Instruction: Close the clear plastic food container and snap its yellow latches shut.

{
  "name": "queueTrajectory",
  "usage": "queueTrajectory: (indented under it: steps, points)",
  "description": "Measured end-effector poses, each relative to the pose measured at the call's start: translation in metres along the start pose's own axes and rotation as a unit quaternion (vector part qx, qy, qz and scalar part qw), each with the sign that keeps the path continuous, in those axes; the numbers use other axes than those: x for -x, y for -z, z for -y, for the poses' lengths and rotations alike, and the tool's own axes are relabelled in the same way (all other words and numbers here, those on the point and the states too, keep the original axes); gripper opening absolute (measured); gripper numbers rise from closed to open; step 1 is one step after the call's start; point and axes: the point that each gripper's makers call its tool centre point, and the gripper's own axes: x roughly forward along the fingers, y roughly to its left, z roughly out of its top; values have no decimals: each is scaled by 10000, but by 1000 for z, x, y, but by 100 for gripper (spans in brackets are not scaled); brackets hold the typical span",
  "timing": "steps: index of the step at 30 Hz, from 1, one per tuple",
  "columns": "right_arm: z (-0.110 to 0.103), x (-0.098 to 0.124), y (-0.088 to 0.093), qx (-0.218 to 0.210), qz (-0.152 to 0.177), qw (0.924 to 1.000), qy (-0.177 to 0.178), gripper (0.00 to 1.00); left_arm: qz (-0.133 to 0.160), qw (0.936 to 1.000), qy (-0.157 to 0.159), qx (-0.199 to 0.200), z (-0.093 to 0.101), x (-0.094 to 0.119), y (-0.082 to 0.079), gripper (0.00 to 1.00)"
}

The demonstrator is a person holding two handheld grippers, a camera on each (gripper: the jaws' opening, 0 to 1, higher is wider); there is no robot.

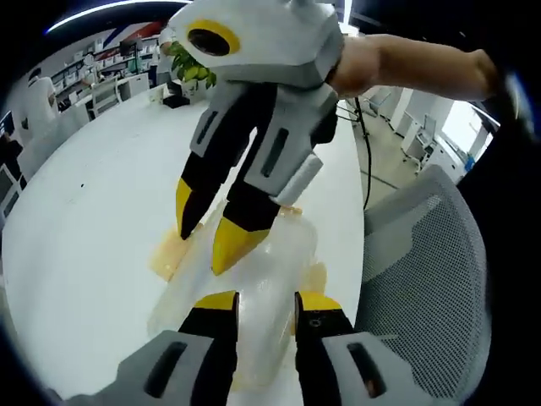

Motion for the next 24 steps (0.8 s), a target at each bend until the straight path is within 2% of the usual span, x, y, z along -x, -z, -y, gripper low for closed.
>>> queueTrajectory:
  steps: [4,8,13,16,22,24]
  points:
    - [1,-2,4,71,-116,9999,-90,29,26,9998,-48,-203,5,-1,0,23]
    - [-1,-5,11,200,-324,9990,-233,31,-21,9979,-129,-630,9,-2,2,26]
    - [1,-6,11,211,-386,9984,-352,32,-32,9961,-215,-858,10,-2,3,26]
    - [1,-8,11,210,-429,9979,-438,33,-53,9924,-269,-1203,9,-3,4,26]
    - [-1,-10,10,307,-530,9962,-626,34,-34,9908,-316,-1313,10,-3,4,26]
    - [-1,-12,9,335,-534,9959,-655,36,-15,9883,-323,-1492,12,-6,3,28]
